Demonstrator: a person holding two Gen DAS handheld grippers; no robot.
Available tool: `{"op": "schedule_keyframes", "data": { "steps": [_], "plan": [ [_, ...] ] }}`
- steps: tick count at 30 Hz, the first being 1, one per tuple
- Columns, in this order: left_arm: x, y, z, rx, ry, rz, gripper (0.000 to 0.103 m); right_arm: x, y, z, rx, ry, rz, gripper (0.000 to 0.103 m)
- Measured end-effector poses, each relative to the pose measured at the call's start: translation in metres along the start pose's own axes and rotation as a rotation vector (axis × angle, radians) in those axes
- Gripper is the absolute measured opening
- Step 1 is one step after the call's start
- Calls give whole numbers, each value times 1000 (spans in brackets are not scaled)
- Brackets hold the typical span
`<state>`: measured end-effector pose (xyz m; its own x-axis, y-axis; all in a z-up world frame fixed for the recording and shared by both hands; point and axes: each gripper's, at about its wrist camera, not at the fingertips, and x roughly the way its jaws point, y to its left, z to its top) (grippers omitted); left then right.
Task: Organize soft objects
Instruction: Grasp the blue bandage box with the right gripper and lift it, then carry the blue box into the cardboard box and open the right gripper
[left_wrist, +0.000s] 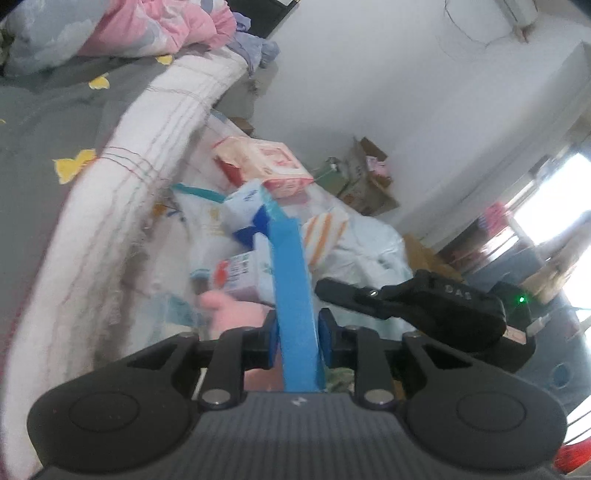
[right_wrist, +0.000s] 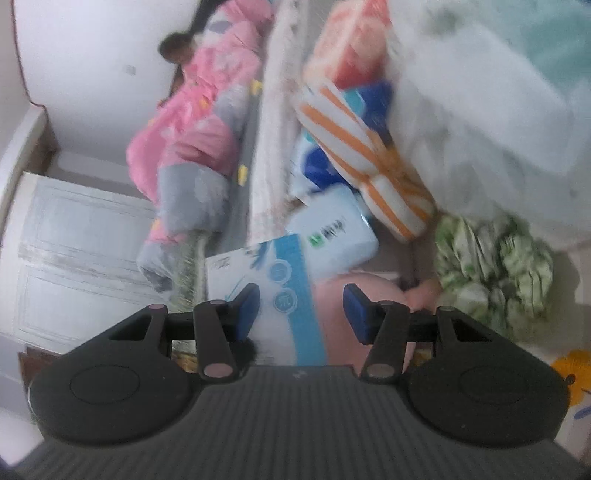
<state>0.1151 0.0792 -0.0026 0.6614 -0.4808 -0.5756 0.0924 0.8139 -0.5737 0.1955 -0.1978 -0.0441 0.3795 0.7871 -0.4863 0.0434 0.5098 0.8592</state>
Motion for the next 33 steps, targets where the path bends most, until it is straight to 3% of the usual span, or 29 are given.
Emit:
{"op": "schedule_keyframes", "data": {
  "steps": [5, 9, 14, 22, 28, 33],
  "plan": [
    [-4, -8, -2, 107, -6, 143, 36, 9, 8, -5, -54, -4, -25, 47],
    [4, -14, -6, 189, 35, 234, 33, 11, 16, -6, -84, 8, -25, 47],
    [4, -17, -5, 205, 42, 244, 33, 14, 22, -4, -120, 7, -40, 40],
    [6, -20, -7, 228, 50, 268, 51, 6, 36, -8, -239, -19, -76, 37],
    [9, -16, -6, 174, 80, 195, 51, 14, 31, -10, -230, -4, -80, 27],
    [5, -23, -7, 170, 74, 205, 46, 8, 31, -10, -218, -8, -74, 26]
  ]
}}
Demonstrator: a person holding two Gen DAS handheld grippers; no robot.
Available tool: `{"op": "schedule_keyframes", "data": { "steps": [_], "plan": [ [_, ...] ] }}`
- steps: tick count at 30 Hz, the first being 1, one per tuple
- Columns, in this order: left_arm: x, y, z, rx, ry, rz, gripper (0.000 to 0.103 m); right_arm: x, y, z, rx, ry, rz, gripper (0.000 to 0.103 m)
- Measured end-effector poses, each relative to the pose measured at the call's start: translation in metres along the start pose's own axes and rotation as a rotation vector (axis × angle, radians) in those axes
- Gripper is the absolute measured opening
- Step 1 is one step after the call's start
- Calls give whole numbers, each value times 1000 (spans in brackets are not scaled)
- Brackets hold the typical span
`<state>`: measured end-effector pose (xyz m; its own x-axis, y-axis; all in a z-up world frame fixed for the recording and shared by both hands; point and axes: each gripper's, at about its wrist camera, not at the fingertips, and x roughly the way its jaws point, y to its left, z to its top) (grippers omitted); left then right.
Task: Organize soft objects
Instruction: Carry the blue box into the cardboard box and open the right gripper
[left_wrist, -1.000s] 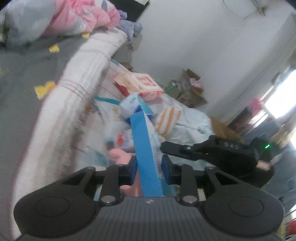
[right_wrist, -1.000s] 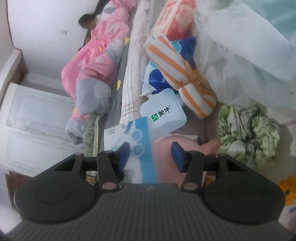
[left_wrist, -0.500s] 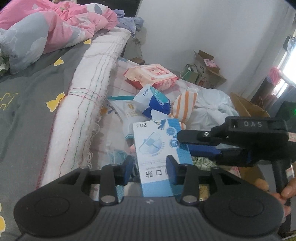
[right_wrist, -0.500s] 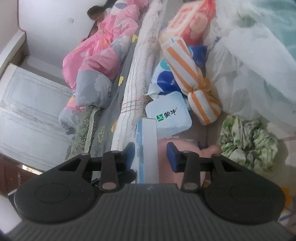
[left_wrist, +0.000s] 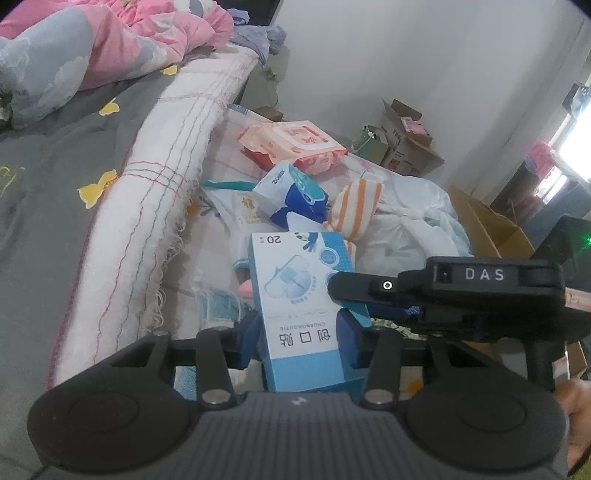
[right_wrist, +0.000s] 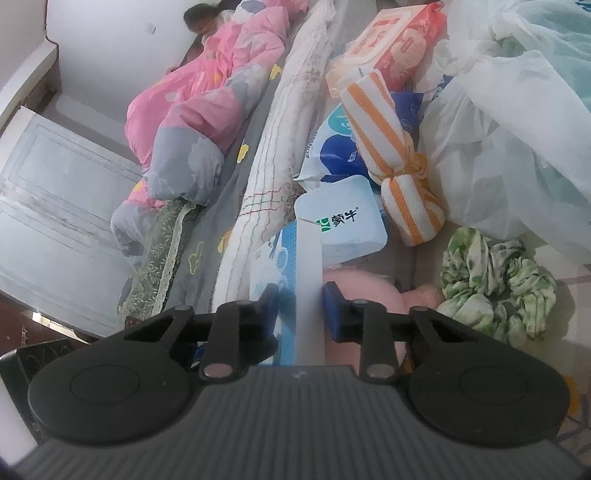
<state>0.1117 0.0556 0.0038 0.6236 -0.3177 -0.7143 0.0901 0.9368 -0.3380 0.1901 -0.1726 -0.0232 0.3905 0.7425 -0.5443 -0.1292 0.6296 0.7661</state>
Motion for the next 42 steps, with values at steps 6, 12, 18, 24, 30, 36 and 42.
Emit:
{"op": "schedule_keyframes", "data": {
  "steps": [6, 12, 18, 24, 30, 36, 42],
  "plan": [
    [-17, -25, 6, 51, -26, 7, 46, -27, 6, 0, -5, -39, 21, 26],
    [-26, -85, 30, 161, -69, -41, 46, -91, 6, 14, -14, -162, 26, 26],
    [5, -177, 53, 287, -62, -141, 46, -179, -30, 43, 17, -301, -29, 26],
    [84, -273, 69, 360, 61, -231, 47, -251, -109, 88, 124, -346, -145, 27],
    [184, -343, 83, 395, 223, -244, 47, -276, -199, 148, 215, -309, -272, 31],
    [269, -370, 93, 355, 336, -203, 47, -261, -268, 199, 228, -251, -380, 33],
    [311, -386, 90, 397, 358, -138, 44, -223, -303, 230, 222, -212, -433, 29]
  ]
}}
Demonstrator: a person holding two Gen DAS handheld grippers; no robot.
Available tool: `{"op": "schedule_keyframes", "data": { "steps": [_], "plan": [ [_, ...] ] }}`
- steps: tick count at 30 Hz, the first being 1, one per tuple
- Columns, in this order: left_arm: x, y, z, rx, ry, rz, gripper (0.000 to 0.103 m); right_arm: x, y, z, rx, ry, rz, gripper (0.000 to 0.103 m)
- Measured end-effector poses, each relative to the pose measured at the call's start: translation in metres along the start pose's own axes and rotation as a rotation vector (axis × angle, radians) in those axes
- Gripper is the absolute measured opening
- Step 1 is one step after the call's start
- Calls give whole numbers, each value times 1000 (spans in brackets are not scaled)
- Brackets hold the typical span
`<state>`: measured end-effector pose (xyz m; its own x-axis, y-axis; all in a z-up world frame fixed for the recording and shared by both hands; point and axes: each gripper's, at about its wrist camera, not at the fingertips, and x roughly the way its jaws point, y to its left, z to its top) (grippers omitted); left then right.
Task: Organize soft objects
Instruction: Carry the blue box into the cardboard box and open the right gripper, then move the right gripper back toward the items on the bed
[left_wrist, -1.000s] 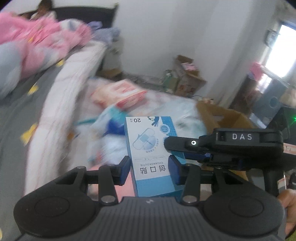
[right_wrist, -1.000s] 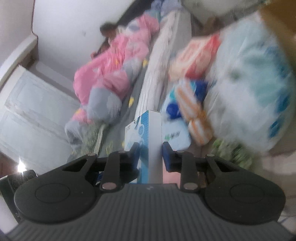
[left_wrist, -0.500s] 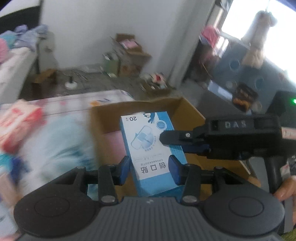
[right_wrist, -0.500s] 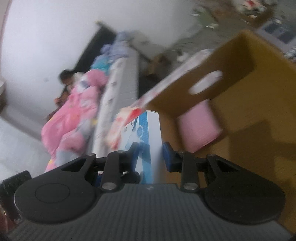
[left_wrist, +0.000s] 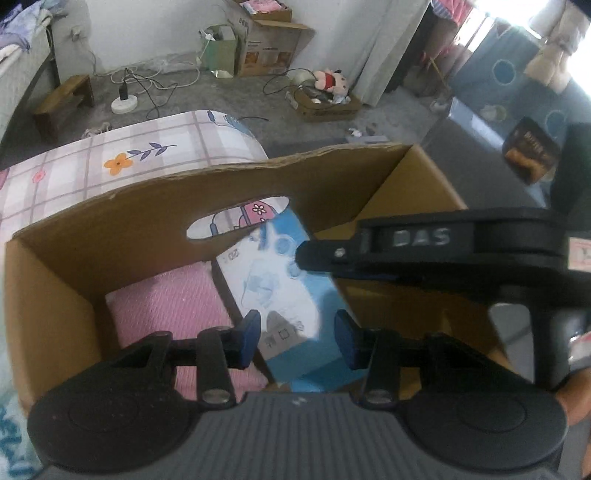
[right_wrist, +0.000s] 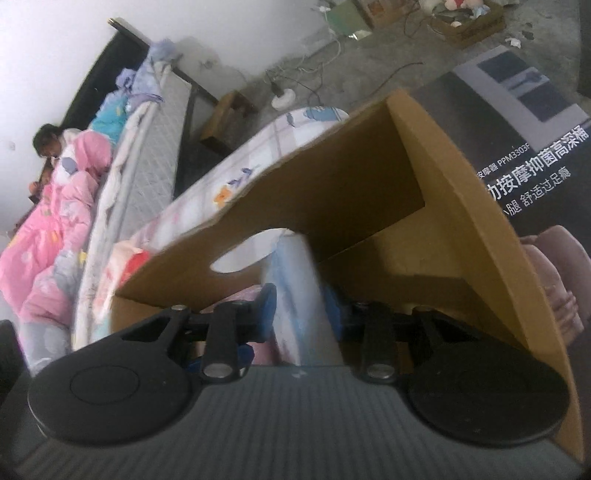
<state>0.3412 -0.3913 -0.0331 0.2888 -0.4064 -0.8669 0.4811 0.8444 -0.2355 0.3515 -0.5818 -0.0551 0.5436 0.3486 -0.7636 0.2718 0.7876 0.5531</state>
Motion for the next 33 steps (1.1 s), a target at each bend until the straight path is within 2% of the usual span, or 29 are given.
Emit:
{"op": "schedule_keyframes", "data": {
  "steps": [4, 7, 12, 19, 24, 28, 33],
  "plan": [
    [0, 0, 2, -4, -10, 19, 46, 12, 4, -3, -14, -3, -4, 28],
    [-17, 3, 3, 33, -39, 28, 50, -2, 4, -7, -19, -40, -6, 29],
    [-60, 13, -3, 42, -106, 21, 60, -21, 6, -11, 6, -72, -25, 30],
    [-140, 46, -28, 46, -197, 43, 76, -41, 5, -40, 16, -41, -51, 31],
    [-201, 85, -68, 25, -264, 102, 85, -37, -3, -59, 58, 1, -86, 31],
    [-244, 130, -112, -48, -317, 196, 86, -45, 0, -71, 79, -11, -45, 31],
    [-286, 184, -172, -162, -383, 296, 86, -83, 40, -90, -16, -67, 1, 33]
  ]
}}
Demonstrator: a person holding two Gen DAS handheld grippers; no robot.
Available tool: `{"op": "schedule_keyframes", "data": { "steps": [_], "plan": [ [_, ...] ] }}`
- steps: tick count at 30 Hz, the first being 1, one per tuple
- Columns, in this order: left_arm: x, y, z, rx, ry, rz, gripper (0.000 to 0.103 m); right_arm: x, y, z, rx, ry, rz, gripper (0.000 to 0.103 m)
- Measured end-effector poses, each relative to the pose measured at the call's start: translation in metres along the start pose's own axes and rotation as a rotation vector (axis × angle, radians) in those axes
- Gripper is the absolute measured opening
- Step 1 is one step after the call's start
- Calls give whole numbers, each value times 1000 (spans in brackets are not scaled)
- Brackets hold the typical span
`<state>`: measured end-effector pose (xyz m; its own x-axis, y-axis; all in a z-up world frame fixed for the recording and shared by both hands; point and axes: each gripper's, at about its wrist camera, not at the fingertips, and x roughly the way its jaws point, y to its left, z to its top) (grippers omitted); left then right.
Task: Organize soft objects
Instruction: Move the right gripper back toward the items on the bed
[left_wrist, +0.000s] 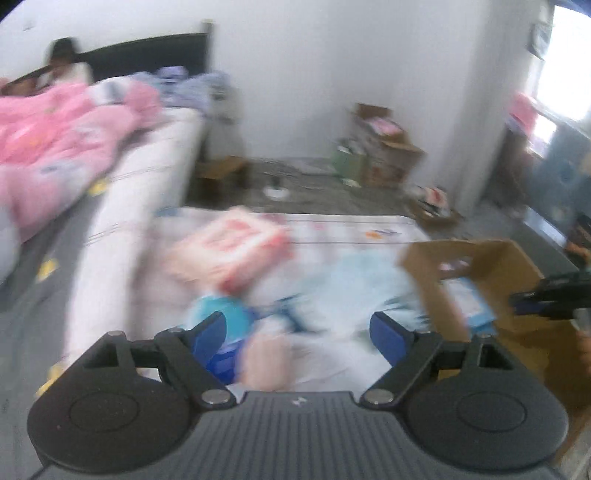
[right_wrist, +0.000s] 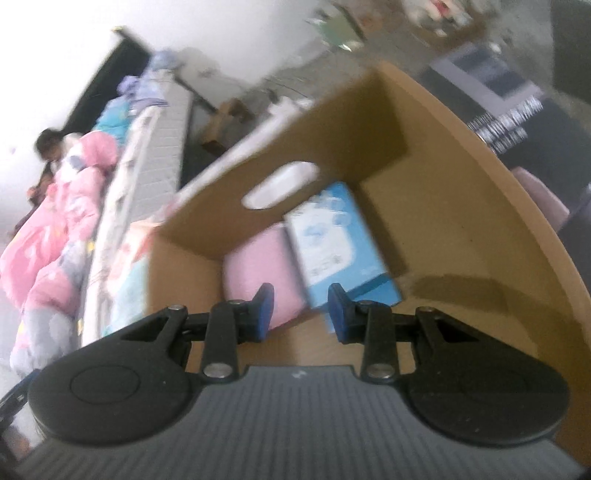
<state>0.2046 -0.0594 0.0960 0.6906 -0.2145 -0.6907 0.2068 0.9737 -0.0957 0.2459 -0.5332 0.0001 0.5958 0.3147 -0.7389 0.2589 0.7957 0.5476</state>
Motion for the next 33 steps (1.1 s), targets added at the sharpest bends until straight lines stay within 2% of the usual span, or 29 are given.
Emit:
{"op": "schedule_keyframes", "data": {
  "steps": [4, 7, 13, 20, 26, 29, 33],
  "plan": [
    [-24, 48, -30, -65, -18, 56, 86, -36, 45, -18, -102, -47, 58, 40],
    [-33, 69, -52, -96, -25, 73, 86, -56, 83, -35, -180, -69, 101, 41],
    [-41, 87, -88, -95, -36, 77, 86, -60, 158, -78, -275, -27, 237, 43],
    [-33, 83, -104, -63, -43, 50, 84, -12, 232, -129, -314, 93, 354, 43],
    [-18, 81, -104, -19, -43, 87, 71, 45, 284, -162, -275, 214, 440, 43],
    [-11, 86, -101, -33, -38, 73, 64, 75, 309, -170, -262, 244, 451, 43],
    [-5, 90, -95, -33, -46, 84, 61, 113, 330, -167, -243, 243, 432, 43]
  ]
}}
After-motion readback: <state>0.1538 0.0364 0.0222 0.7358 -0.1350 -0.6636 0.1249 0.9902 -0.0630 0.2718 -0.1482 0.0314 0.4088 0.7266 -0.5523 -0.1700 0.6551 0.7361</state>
